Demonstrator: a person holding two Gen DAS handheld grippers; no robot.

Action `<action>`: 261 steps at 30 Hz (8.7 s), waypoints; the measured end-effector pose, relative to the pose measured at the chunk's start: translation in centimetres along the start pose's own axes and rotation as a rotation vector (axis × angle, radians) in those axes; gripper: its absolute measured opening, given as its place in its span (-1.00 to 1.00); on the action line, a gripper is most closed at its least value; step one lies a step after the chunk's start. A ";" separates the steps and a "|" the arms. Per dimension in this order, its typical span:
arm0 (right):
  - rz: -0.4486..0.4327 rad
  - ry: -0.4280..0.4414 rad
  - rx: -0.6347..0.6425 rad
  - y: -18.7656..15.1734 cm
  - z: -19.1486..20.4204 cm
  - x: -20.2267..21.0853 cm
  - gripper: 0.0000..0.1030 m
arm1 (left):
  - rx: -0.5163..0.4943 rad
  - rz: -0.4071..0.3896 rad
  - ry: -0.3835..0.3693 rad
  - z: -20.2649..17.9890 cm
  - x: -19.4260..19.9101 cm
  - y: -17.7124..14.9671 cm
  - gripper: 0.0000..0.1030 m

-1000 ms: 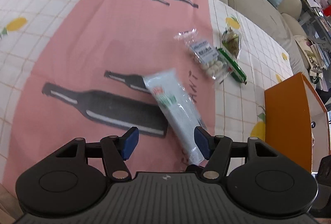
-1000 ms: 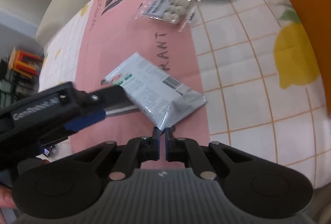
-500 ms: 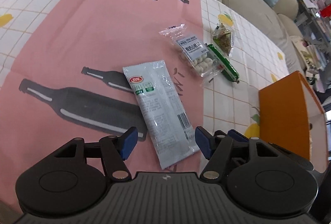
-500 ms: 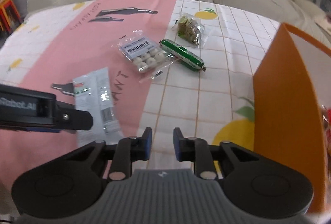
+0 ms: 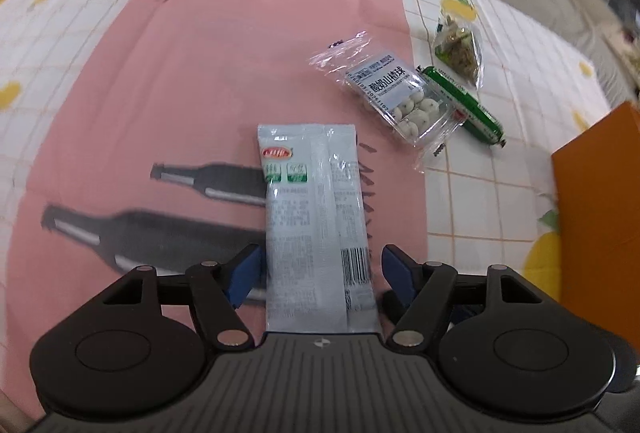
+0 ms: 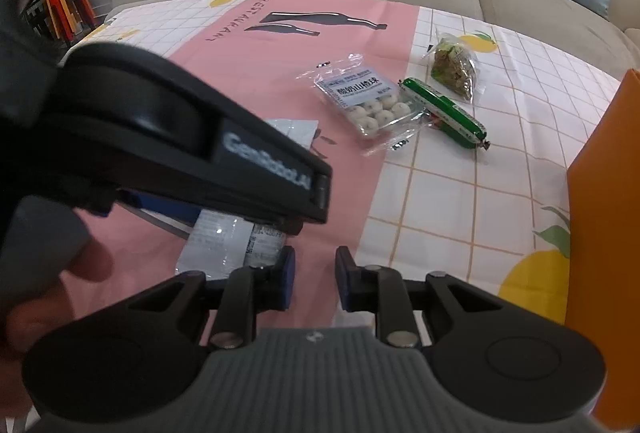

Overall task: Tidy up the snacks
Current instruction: 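Hold white milk-stick bag in left tool while right tool grasps clear hawthorn-ball bag, then carry both held bags toward the orange box and over its opening, then open both tools to drop the milk-stick and hawthorn bags into the box, then move both tools back toward the green sausage and small clear bag, then grasp green sausage stick with left tool while right tool grasps small clear snack bag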

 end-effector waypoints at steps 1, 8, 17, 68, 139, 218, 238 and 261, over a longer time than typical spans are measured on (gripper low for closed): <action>0.002 -0.009 0.002 -0.1 -0.3 0.0 -0.61 | -0.026 -0.010 0.022 -0.3 -0.2 0.1 0.57; -0.003 -0.053 0.084 0.1 -2.4 -0.3 -0.33 | -0.111 -0.053 0.060 -0.3 -0.6 1.2 0.18; -0.102 -0.062 0.316 4.9 -2.9 -1.8 0.40 | -0.083 -0.062 0.066 2.1 -0.9 4.4 0.14; 0.036 0.003 -0.227 -1.9 -3.8 5.4 0.11 | -0.012 -0.089 -0.133 2.1 4.6 -0.9 0.08; 0.244 -0.312 -0.081 -9.3 -30.4 11.9 0.16 | -0.565 0.179 -0.325 -32.3 0.4 -5.4 0.17; -0.105 -0.293 -0.165 3.6 -9.5 3.0 -0.21 | -0.179 -0.131 -0.254 -3.5 2.6 4.2 -0.02; -0.138 -0.236 -0.233 4.3 -11.7 -3.0 -0.47 | -0.153 -0.030 -0.288 -9.5 -4.5 8.6 -0.03; -0.136 -0.168 -0.299 3.6 -12.6 -2.7 -0.75 | -0.217 -0.003 -0.104 -10.1 -5.7 9.2 -0.48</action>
Point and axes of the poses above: each gripper's, at about its wrist camera, not at the fingertips, and x roughly against the way its jaws point, z to its left, y to its top, the point moved 2 cm from there along -x, roughly the way its jaws point, and after that the axes turned 12 degrees about x, right-handed, at the moved point
